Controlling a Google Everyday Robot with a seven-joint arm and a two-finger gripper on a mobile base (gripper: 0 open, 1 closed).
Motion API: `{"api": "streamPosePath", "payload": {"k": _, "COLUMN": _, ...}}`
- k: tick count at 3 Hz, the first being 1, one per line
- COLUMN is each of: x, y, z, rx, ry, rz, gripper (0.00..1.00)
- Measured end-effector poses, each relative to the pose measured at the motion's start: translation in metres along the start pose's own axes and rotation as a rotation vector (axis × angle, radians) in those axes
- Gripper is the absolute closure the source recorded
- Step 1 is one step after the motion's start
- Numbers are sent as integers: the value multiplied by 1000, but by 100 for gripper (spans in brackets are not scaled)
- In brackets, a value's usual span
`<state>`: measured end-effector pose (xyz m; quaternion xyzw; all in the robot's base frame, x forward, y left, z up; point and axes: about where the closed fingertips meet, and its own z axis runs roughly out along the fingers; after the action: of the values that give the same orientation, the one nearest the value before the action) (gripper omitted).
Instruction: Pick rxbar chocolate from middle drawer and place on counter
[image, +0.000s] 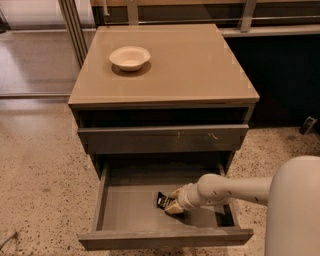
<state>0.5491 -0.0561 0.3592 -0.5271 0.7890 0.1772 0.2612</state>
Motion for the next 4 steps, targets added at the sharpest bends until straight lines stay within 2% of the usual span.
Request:
{"api": "streamPosePath", "payload": {"k": 1, "x": -12, "y": 7, "z": -7, "rx": -25, "ry": -16, "rz": -34, "gripper": 100}}
{"api": "streamPosePath", "payload": {"k": 2, "x": -37, "y": 27, "z": -25, "rx": -71, "ry": 7, "rz": -100, "gripper": 100}}
{"api": "streamPosePath", "payload": {"k": 3, "x": -72, "y": 45, "z": -61, "rx": -78, "ry": 58, "rz": -144, "gripper": 100}}
{"api": "streamPosePath", "payload": {"k": 4, "x": -118, "y": 80, "z": -112, "rx": -26, "ry": 133, "rz": -121, "gripper": 100}}
